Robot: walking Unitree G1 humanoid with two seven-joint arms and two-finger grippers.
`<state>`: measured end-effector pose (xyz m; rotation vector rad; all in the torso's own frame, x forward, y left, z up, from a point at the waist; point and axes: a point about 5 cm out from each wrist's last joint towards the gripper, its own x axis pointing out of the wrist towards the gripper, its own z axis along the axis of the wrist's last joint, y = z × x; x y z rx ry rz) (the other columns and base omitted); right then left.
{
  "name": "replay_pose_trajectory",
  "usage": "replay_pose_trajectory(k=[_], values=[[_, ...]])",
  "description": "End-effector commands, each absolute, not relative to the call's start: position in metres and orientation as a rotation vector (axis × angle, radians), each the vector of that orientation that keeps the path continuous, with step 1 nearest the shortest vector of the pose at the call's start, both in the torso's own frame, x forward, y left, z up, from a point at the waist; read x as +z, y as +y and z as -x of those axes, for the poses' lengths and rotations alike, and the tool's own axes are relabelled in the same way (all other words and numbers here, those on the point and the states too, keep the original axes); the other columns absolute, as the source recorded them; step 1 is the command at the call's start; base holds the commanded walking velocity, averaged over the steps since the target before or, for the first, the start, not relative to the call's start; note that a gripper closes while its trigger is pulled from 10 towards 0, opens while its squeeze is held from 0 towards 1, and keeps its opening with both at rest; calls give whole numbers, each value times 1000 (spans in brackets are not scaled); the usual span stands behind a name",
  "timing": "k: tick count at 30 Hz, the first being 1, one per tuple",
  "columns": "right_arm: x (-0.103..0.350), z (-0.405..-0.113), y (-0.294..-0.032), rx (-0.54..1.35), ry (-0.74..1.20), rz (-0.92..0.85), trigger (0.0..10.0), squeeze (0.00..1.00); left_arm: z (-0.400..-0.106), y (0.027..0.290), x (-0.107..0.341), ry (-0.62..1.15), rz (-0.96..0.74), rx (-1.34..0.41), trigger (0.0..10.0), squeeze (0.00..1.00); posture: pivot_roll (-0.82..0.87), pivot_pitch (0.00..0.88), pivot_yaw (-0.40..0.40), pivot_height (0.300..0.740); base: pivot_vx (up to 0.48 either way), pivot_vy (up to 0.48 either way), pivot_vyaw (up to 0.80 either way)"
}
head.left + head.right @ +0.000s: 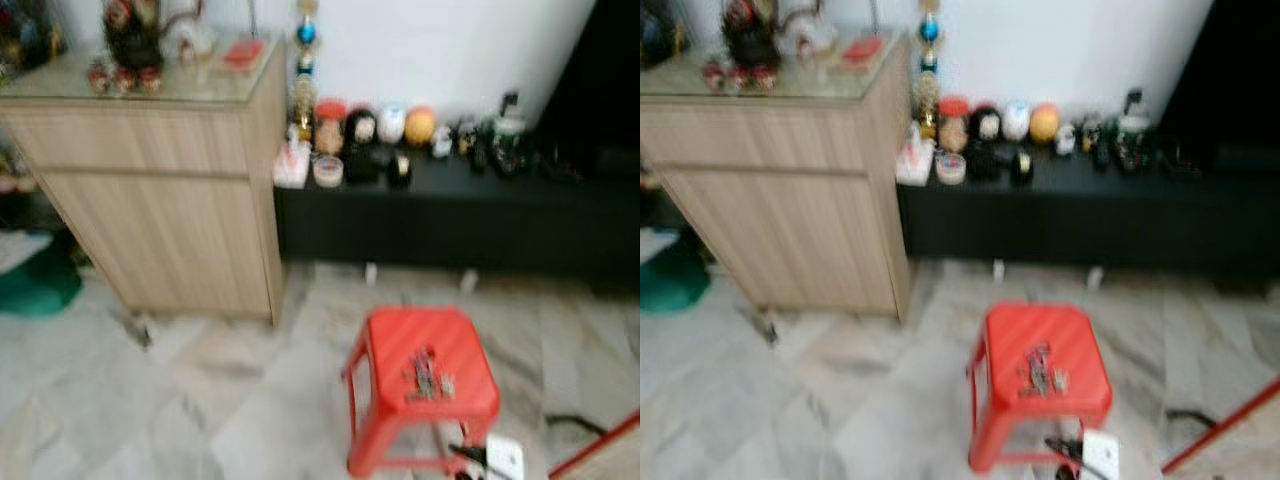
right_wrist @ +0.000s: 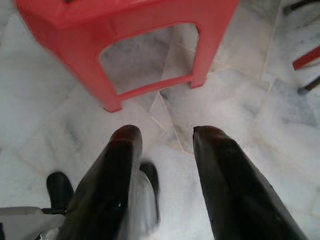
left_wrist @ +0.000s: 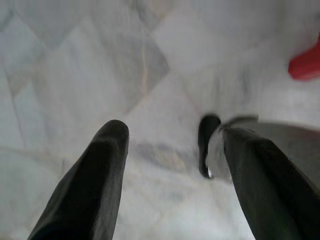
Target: Hang keys on a hook
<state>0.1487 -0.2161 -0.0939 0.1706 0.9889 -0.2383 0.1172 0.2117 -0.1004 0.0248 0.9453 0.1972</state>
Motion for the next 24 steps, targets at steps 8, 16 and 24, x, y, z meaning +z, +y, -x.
replay_pose_trajectory(k=[8, 16, 24], values=[[-95, -151, -205, -240, 984, -170, 10000, 0, -115, 206, -102, 957, -23, 200, 10000, 0, 23, 0, 2, 740, 76, 0, 0], [-92, -157, -210, -244, 974, -166, 10000, 0, -117, 205, -102, 954, -40, 171, 10000, 0, 15, 0, 9, 740, 0, -116, 0], [-90, -152, -229, -264, 971, -159, 10000, 0, -118, 205, -101, 953, -48, 166, 10000, 0, 0, 0, 17, 740, 0, -441, 0]])
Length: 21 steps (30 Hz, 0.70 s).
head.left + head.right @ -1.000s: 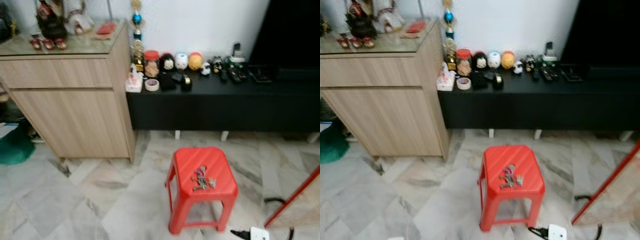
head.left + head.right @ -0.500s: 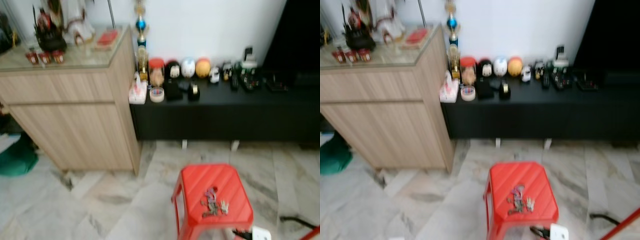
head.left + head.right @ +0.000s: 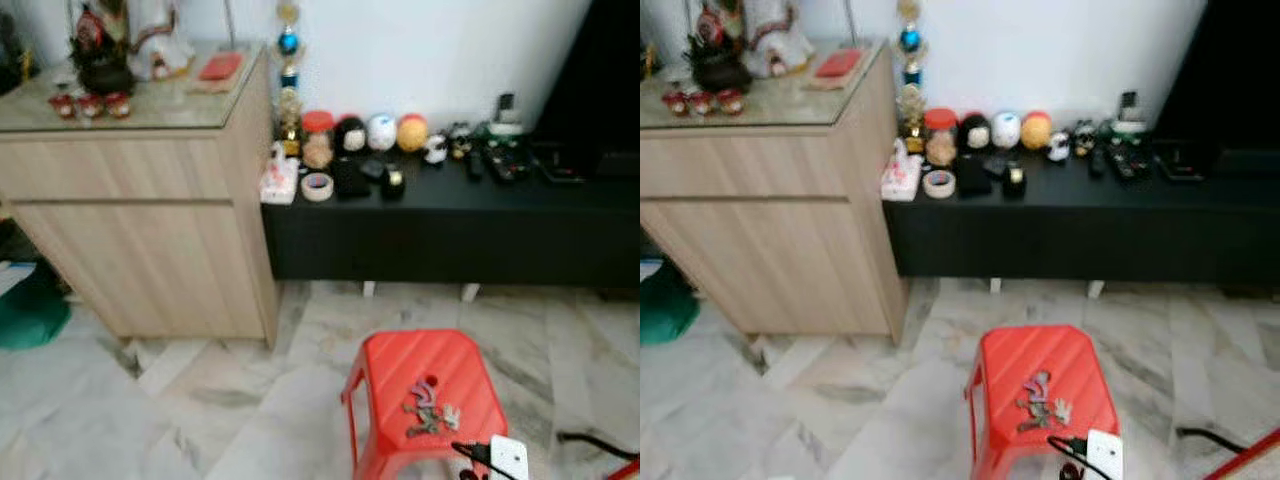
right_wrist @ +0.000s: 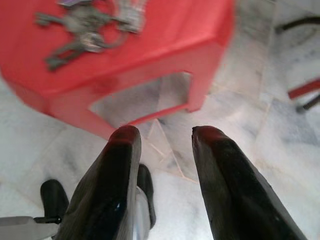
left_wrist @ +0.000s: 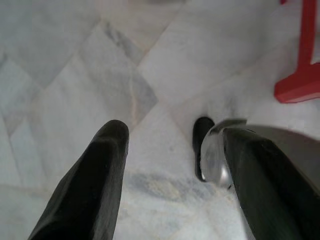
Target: Hang keys on a hook
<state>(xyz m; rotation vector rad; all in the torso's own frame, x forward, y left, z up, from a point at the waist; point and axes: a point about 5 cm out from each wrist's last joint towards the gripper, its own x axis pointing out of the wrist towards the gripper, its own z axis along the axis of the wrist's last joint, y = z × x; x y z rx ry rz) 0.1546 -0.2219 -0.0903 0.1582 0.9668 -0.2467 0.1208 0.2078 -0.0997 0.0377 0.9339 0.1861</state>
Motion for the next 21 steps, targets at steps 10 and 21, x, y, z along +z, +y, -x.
replay_pose_trajectory(k=[10, 21], values=[[-92, -152, -218, -264, 960, -184, 10000, 0, -119, 204, -101, 944, -42, 165, 10000, 0, -4, 0, 18, 740, 0, -261, 0], [-60, -218, -194, -124, 697, -144, 10000, 0, -191, 240, -59, 621, 71, 229, 10000, 0, -1, 0, 1, 740, 0, 0, 0]])
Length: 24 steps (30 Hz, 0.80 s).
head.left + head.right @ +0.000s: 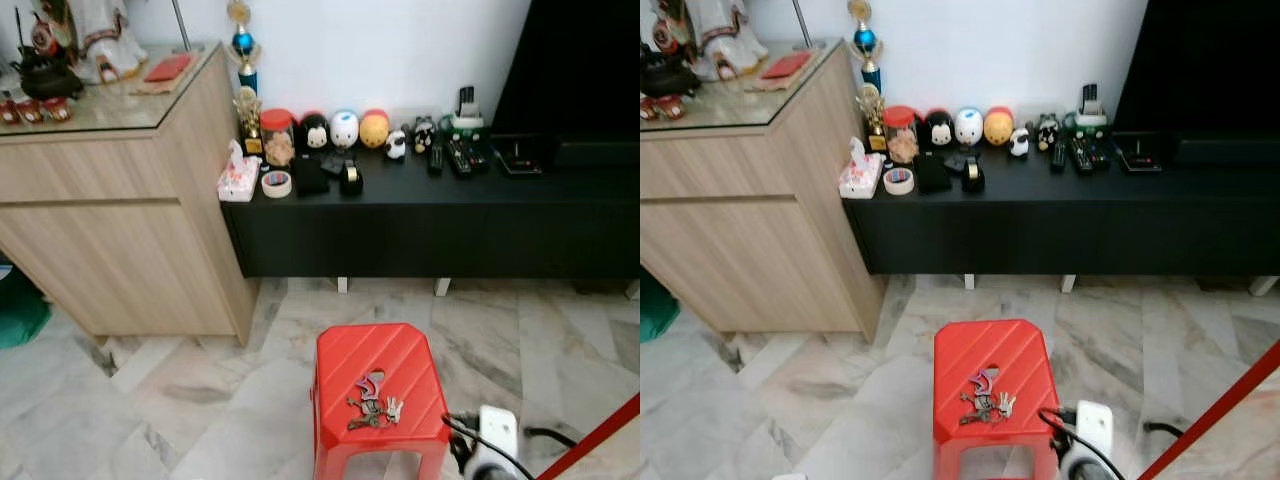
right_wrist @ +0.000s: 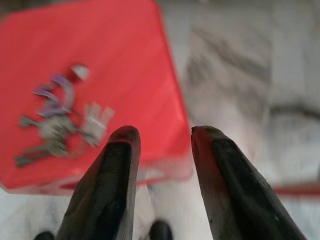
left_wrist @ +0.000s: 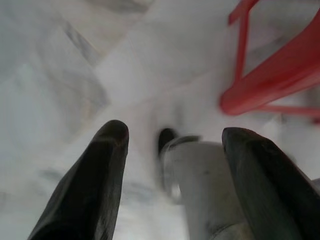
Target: Hang keys on a hook
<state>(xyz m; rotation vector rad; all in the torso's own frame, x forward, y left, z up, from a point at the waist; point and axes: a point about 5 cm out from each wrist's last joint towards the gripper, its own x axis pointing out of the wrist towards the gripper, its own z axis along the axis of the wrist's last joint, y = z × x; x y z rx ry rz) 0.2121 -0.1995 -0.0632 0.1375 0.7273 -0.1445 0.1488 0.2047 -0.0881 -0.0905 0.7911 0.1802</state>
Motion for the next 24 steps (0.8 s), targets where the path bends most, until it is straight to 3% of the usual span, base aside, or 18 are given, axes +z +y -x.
replay_pose_trajectory(k=[1, 2, 4, 9, 14, 24], values=[[-52, -228, -196, -117, 645, -150, 10000, 0, -225, 257, -31, 497, -26, 213, 10000, 0, 11, 0, -6, 740, 0, 0, 0], [-39, -243, -196, -81, 557, -154, 10000, 0, -239, 254, -16, 405, -177, 156, 10000, 0, 16, 0, -6, 740, 0, 0, 0], [-26, -255, -192, -12, 464, -115, 10000, 0, -250, 243, -4, 310, -267, 74, 10000, 0, 9, 0, -1, 740, 0, 0, 0], [-7, -262, -193, 7, 295, -79, 10000, 0, -259, 235, 14, 159, -148, 50, 10000, 0, 17, 0, -11, 740, 0, 0, 0], [1, -251, -203, -163, 189, -106, 10000, 0, -259, 230, 25, 67, -83, 37, 10000, 0, -3, 0, 3, 740, 0, 0, 0], [-26, -229, -192, -125, 373, -97, 10000, 0, -254, 235, 22, 91, -63, 72, 10000, 0, 21, 0, -20, 740, 0, 0, 0]])
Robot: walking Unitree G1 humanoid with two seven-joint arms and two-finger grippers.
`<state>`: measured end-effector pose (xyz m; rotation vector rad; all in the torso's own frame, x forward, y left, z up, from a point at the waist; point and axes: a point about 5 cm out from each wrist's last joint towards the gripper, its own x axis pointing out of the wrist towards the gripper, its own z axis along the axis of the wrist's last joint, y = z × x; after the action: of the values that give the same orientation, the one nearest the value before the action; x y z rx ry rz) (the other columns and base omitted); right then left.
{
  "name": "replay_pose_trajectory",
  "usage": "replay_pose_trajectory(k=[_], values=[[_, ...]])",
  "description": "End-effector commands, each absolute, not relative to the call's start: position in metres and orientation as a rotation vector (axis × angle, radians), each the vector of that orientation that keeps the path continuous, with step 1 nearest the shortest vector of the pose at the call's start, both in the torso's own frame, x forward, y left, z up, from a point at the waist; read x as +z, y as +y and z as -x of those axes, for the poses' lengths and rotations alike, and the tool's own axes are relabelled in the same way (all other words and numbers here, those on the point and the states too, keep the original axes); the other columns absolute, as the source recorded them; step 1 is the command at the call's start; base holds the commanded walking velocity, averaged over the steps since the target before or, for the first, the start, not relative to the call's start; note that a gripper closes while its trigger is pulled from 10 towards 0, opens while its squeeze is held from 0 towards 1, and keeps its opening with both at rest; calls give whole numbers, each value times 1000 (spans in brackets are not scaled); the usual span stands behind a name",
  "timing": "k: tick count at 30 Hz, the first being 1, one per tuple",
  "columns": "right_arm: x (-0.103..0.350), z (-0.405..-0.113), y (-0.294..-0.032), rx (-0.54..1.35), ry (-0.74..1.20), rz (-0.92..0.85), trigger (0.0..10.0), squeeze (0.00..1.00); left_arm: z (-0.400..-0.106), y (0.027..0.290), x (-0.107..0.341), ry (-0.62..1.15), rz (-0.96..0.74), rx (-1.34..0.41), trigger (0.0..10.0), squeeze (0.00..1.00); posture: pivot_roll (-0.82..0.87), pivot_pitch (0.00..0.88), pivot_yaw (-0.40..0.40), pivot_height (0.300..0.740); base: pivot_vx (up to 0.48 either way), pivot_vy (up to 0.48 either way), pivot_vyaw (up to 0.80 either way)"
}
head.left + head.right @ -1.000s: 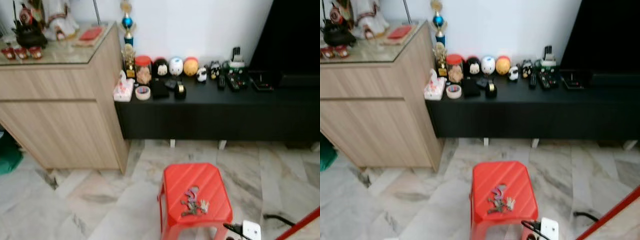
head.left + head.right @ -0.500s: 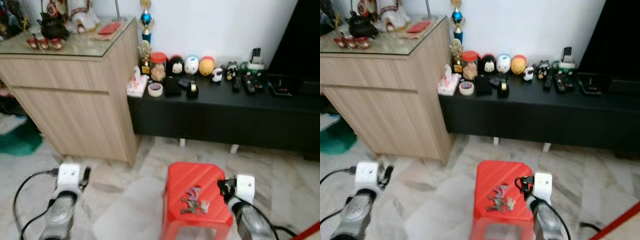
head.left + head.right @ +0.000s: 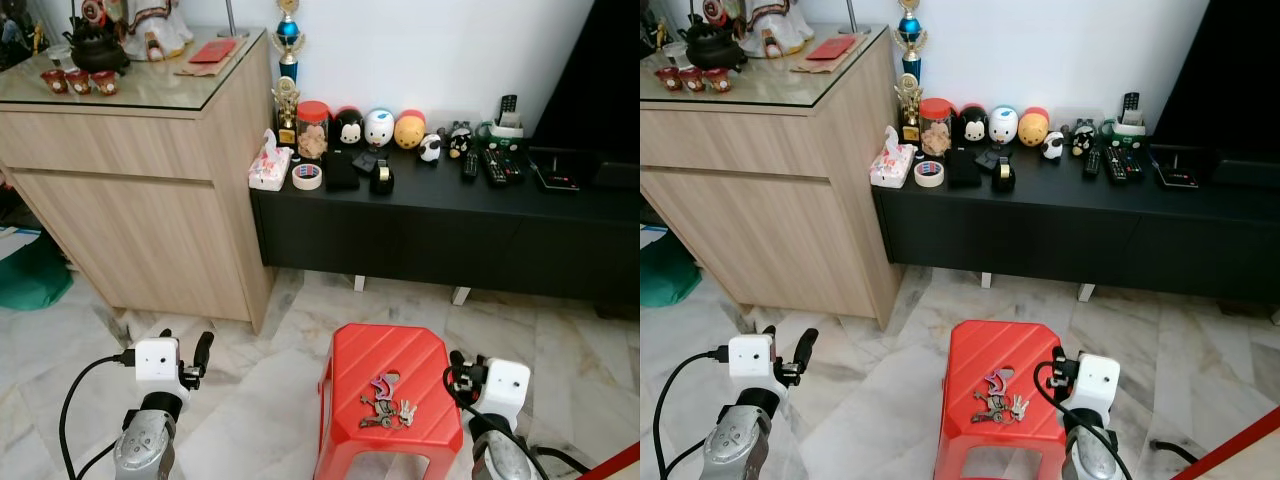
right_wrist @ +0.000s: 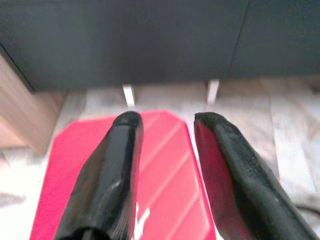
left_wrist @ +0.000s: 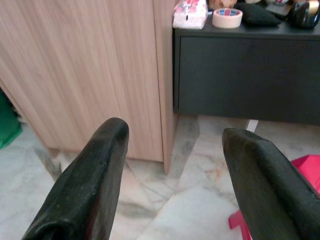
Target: Hang keys on a hook
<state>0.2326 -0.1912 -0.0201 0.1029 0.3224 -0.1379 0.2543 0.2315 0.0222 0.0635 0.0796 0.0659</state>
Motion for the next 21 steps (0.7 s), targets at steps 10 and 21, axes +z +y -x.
replay_pose_trajectory(k=[10, 21], values=[[-41, -218, -209, -130, 497, -86, 10000, 0, -253, 238, 13, 161, -56, 85, 10000, 0, 26, 0, -25, 701, 0, 0, 0], [-58, -205, -209, -127, 633, -84, 10000, 0, -236, 239, -16, 358, -46, 97, 10000, 0, 45, 0, -27, 696, 0, 0, 0]])
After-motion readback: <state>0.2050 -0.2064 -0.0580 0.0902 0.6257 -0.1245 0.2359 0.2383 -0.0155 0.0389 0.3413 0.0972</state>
